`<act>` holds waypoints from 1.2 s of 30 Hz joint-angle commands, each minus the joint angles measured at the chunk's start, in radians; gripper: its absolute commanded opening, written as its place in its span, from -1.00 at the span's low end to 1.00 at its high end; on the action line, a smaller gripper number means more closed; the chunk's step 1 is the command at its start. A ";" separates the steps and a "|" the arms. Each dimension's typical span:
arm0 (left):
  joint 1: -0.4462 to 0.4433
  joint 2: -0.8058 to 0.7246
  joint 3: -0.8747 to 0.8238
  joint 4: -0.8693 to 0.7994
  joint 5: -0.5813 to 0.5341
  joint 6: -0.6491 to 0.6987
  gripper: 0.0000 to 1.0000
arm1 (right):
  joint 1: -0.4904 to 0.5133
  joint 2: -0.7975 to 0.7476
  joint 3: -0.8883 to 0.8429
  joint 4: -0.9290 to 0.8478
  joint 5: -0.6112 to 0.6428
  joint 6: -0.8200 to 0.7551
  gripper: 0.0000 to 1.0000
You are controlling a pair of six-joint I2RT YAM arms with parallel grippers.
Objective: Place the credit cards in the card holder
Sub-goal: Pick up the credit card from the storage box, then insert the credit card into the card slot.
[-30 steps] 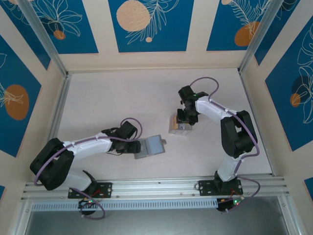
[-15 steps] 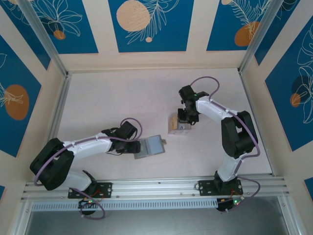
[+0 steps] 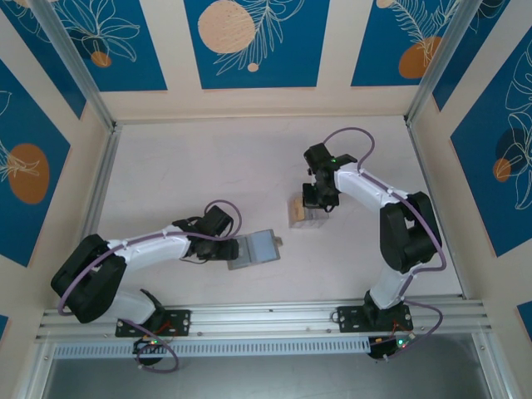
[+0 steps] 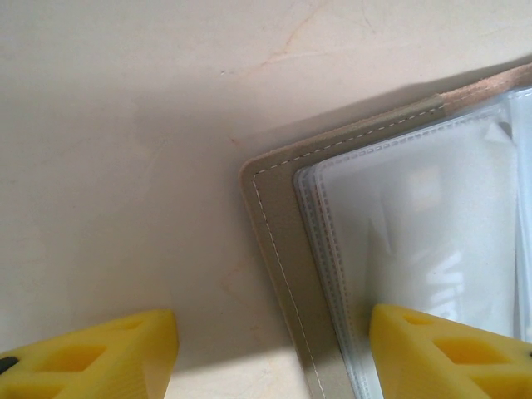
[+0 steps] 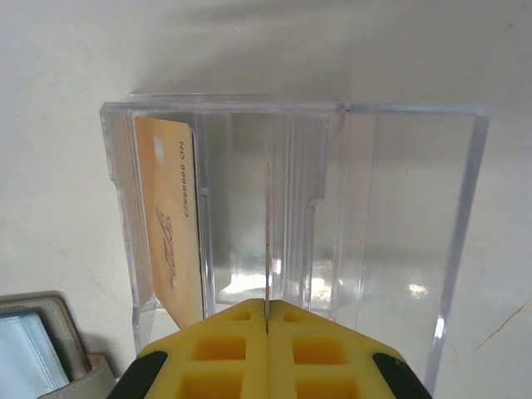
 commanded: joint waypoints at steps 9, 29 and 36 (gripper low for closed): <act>0.001 0.021 -0.033 0.076 0.067 0.001 0.13 | 0.071 -0.173 0.036 -0.005 -0.092 -0.037 -1.00; -0.020 0.047 -0.010 0.071 0.075 0.016 -0.03 | 0.336 -0.170 -0.441 0.907 -0.464 0.222 -1.00; -0.025 0.056 0.000 0.066 0.077 0.016 -0.04 | 0.361 -0.150 -0.546 1.071 -0.371 0.259 -1.00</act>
